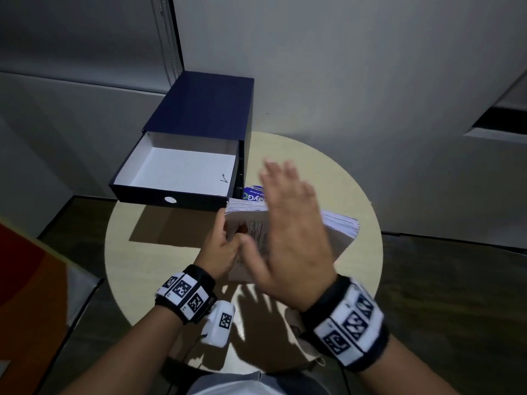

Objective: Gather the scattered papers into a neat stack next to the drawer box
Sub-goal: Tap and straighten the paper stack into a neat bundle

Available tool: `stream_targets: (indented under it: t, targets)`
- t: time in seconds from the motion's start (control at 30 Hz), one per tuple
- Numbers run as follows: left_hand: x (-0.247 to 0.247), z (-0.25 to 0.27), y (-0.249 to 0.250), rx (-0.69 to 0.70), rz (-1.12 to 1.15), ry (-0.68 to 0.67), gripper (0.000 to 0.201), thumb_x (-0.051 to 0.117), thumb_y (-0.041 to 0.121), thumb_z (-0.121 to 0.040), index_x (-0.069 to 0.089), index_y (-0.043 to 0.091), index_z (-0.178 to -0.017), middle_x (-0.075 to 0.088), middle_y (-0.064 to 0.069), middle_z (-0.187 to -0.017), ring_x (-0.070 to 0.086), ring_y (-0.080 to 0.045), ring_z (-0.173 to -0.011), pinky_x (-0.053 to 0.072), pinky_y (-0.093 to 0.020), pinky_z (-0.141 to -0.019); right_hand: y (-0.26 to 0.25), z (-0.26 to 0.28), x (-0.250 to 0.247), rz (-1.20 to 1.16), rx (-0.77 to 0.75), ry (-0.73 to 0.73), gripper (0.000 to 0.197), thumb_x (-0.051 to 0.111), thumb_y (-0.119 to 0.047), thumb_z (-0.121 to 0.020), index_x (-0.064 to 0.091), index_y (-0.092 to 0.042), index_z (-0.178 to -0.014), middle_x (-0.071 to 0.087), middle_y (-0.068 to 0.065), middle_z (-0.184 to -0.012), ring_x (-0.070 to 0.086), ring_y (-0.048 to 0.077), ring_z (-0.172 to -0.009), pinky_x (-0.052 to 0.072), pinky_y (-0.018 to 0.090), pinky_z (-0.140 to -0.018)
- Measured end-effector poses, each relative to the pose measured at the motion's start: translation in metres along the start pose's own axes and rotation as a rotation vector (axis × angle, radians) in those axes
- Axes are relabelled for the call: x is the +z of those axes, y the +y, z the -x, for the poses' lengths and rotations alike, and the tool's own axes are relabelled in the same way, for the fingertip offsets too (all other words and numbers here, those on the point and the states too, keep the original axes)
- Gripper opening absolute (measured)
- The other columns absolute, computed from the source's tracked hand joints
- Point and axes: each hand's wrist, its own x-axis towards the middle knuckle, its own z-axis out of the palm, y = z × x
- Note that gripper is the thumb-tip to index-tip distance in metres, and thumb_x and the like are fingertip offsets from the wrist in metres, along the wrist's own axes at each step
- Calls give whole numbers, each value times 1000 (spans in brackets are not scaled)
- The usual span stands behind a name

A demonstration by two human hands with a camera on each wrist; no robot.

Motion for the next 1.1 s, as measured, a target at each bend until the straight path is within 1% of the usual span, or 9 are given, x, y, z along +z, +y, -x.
stream_targets:
  t: [0.13,0.27,0.37,0.5,0.6,0.77,0.87,0.93,1.1]
  targets:
    - [0,1,7,18,5,-56,43,56,3,-94,45,26,-130,67,24,-108,61,11,-101,46,-8,-85,0,-6,30,208,4,-362,83,39,-54,-94,9,-8,-157,4,10,-165,-2,26,-153,8,52,-122]
    - [1,-3,2,-11,78,-36,35,59,11,-84,53,19,-118,71,19,-102,64,0,-100,47,-28,-94,3,-5,29,117,97,-251,86,41,-51,-92,5,-6,-156,-5,8,-166,-10,24,-152,-1,45,-124]
    - [1,-4,-5,-14,79,-33,48,54,-1,-84,54,23,-124,69,7,-117,61,-12,-116,44,-37,-103,13,2,33,183,83,-309,87,45,-51,-90,12,-5,-156,4,12,-165,1,29,-153,13,53,-121]
    - [2,-5,-5,-25,122,-20,50,50,-12,-87,54,25,-119,72,10,-110,63,-5,-109,50,-20,-90,22,9,19,96,196,-136,84,48,-43,-90,13,-3,-155,7,12,-165,2,28,-153,5,45,-123]
    - [2,-5,-1,-48,163,-32,49,44,-13,-93,53,30,-113,71,8,-103,66,2,-96,54,-16,-74,38,18,21,225,168,-259,80,55,-39,-87,24,-6,-153,21,12,-162,20,30,-150,9,50,-122]
    - [7,-1,6,38,149,-140,55,47,-9,-93,56,40,-116,68,10,-113,63,-3,-108,54,-18,-78,52,3,8,243,183,-191,67,59,-30,-84,36,-15,-145,38,8,-154,31,29,-145,18,52,-120]
    - [12,0,15,139,79,-182,52,53,-1,-89,54,41,-120,66,12,-117,60,-7,-115,51,-21,-89,55,-10,0,261,155,-346,23,53,-26,-85,51,-19,-108,66,5,-113,62,31,-107,44,40,-85]
    - [11,1,18,175,18,-199,39,56,8,-94,52,37,-120,67,11,-116,61,-8,-112,54,-28,-90,60,-10,-3,259,160,-364,15,52,-25,-88,38,-22,-86,66,2,-83,57,33,-73,29,33,-57]
    - [-17,-3,2,209,-349,-258,30,64,15,-90,50,31,-110,68,6,-104,66,-10,-96,57,-40,-82,88,4,-18,-35,275,-179,19,62,-29,-81,45,-21,-80,60,3,-64,56,36,-65,40,37,-51]
